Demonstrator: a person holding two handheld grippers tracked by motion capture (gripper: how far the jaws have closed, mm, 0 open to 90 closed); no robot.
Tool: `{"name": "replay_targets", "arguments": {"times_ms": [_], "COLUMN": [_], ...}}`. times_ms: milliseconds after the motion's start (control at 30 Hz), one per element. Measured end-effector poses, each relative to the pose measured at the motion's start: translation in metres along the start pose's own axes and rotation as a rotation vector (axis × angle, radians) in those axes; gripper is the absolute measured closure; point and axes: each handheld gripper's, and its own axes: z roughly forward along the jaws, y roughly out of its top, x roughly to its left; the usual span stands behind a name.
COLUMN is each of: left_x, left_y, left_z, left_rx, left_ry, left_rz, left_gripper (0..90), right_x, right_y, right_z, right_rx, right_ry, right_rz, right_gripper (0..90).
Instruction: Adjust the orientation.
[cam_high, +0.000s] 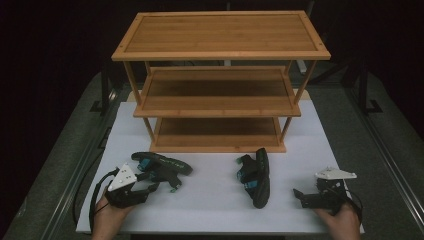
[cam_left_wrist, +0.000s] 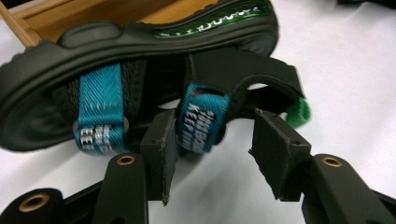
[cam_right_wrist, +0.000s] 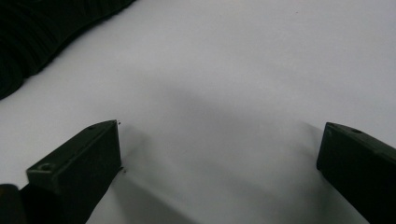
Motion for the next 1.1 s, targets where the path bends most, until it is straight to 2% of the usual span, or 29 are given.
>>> {"name": "replay_targets", "arguments": {"times_ms": [67,233,367,433,467,533,700,733,833,1000,1100], "left_x": [0.001,0.004,0.003,0.004,0.004,0.004,0.001,0.000,-0.002,-0.003,0.001], "left_y": [0.001,0.001,0.006,0.009,0.013,0.016,0.021,0.022,0.022,0.024,0.029], "left_z": [0.002,0.001,-0.003,-0.009,-0.015,-0.021,-0.028,-0.031,-0.034,-0.030,-0.024], "left_rx": [0.005,0.001,-0.018,-0.042,-0.069,-0.078,-0.078,-0.075,-0.073,-0.068,-0.076], "left_ry": [0.011,0.006,0.013,0.003,-0.006,-0.019,-0.048,-0.077,-0.099,-0.123,-0.132], "left_rz": [0.009,0.029,0.031,0.019,0.008,-0.002,-0.024,-0.040,-0.054,-0.056,-0.073], "left_gripper": [57.6,67.1,68.8,69.2,69.9,70.5,71.1,71.2,71.2,71.0,70.9], "right_x": [0.000,0.000,0.000,0.000,0.000,0.000,0.000,0.000,0.000,0.000,0.000], "right_y": [0.000,0.000,0.000,0.000,0.000,0.000,0.000,0.000,0.000,0.000,0.000], "right_z": [0.000,0.000,0.000,0.000,0.000,0.000,0.000,0.000,0.000,0.000,0.000], "right_rx": [0.000,-0.001,-0.001,-0.001,-0.001,-0.001,-0.002,-0.002,-0.002,-0.002,-0.002], "right_ry": [0.000,0.000,0.000,0.000,0.000,0.000,0.001,0.001,0.001,0.000,0.001], "right_rz": [-0.001,-0.001,-0.001,-0.001,-0.001,-0.001,-0.001,-0.001,-0.001,-0.001,0.001], "right_gripper": [0.0,0.0,0.0,0.0,0.0,0.0,0.0,0.0,0.0,0.0,0.0]}}
